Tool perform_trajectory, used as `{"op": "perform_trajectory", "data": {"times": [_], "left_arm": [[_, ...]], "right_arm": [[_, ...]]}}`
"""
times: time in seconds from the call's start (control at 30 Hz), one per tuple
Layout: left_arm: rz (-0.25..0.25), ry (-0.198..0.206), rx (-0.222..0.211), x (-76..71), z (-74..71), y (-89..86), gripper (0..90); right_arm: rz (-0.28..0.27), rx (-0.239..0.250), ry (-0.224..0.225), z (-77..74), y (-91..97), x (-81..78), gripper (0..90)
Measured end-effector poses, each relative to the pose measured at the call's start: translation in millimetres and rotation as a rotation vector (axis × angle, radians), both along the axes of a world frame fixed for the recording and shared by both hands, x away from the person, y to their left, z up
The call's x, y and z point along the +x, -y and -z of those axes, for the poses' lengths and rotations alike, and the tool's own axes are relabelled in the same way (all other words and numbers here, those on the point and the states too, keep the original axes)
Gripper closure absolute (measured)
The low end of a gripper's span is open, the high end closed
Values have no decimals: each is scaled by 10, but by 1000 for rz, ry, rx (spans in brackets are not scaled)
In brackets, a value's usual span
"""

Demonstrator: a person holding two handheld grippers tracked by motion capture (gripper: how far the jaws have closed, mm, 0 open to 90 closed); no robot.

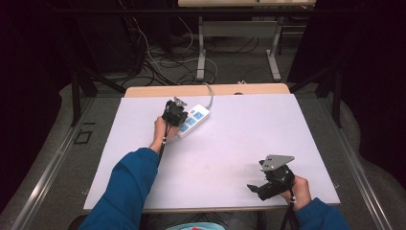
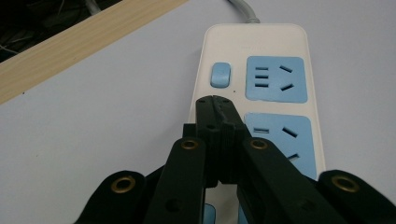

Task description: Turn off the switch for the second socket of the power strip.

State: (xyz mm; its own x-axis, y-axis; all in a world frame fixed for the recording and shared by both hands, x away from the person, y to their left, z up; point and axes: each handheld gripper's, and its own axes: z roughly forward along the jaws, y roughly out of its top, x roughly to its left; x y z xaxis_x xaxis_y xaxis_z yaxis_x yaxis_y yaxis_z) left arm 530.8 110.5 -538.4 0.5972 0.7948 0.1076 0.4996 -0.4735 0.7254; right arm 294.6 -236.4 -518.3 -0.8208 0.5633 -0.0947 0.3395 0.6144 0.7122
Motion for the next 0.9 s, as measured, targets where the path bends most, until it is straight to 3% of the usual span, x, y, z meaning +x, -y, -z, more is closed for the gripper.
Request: {"op": "perform_trajectory", "data": {"times": [0.2,0.6,0.9], "left_arm": [[4,-3,-4,13,-16,-6,900],[-6,-5,-2,13,-25,-21,900],[-15,2,-25,-24,-131,-73,647]], "right_arm": [[-1,-2,-18,1,0,-6,69],[-8,-5,-9,-1,2,1,69],[-8,-3,-10,-2,0,0,69]]}}
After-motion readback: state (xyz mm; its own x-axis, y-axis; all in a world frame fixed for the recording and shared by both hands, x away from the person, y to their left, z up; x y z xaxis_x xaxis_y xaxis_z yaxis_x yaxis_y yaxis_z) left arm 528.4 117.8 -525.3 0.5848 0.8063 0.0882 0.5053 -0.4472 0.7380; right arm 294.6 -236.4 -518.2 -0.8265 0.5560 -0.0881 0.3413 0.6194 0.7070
